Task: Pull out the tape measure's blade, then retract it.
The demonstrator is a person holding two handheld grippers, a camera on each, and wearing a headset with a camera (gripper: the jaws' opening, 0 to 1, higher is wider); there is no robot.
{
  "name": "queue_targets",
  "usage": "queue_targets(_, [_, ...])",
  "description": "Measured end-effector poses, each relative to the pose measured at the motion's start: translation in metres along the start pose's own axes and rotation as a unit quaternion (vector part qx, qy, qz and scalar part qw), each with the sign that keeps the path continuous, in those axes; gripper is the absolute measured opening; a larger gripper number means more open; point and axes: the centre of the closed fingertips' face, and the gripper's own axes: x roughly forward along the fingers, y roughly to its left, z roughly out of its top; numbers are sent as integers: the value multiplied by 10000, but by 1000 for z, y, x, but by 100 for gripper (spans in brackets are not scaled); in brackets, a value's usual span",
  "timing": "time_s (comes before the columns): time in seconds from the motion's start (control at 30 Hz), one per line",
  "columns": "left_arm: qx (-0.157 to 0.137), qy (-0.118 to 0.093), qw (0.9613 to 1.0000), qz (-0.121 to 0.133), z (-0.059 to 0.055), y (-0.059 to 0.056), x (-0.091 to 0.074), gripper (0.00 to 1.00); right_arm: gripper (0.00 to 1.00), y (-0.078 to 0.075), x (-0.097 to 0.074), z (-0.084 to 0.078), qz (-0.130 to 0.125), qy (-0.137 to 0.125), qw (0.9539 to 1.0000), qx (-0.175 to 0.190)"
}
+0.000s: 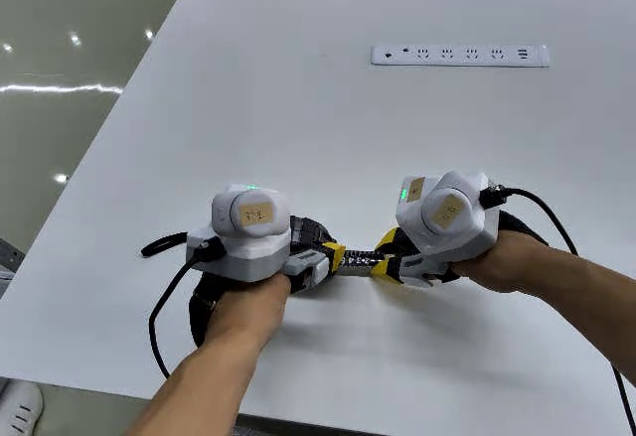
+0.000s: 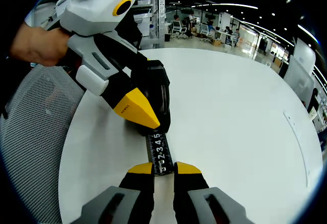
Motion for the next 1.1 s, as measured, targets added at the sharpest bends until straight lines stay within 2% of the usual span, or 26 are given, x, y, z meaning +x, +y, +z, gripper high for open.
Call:
queue_targets(0.67, [-65,-4,10000,-23,-1,2,2,58,10,6,19,22,92,-159,9998,-48])
queue_targets(1.1, [-88,-14,10000,-22,-1,1,1,59,11,8,23,28,169,-185,9995,-211])
